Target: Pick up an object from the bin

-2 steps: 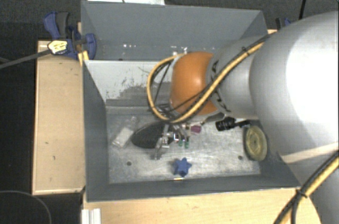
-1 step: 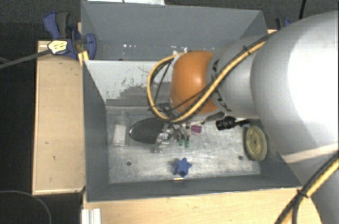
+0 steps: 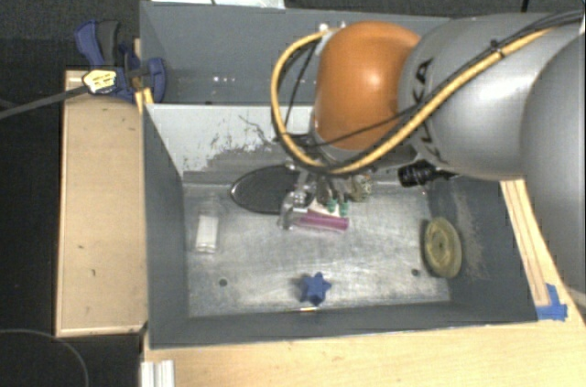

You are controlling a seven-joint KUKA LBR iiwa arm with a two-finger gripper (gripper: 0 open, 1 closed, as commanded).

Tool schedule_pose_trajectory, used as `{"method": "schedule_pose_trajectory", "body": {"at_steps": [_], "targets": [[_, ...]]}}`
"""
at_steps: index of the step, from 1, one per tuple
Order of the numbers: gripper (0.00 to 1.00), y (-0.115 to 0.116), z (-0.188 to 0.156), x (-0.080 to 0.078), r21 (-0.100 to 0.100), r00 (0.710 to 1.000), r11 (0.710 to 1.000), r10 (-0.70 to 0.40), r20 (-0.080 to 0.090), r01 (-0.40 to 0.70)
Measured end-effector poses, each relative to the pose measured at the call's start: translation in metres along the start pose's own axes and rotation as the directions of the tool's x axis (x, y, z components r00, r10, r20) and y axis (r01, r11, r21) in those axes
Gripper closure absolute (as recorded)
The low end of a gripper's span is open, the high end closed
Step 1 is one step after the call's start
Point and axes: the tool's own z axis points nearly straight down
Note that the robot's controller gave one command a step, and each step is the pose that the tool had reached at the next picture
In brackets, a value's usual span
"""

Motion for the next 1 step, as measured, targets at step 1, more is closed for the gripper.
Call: {"method": "schedule_pose_trajectory", "body": {"at_steps": [1], "targets": [[1.0, -0.0023, -0.0841, -0.0097, 0.0, 1.0, 1.0, -0.014, 0.002, 0.014]]}}
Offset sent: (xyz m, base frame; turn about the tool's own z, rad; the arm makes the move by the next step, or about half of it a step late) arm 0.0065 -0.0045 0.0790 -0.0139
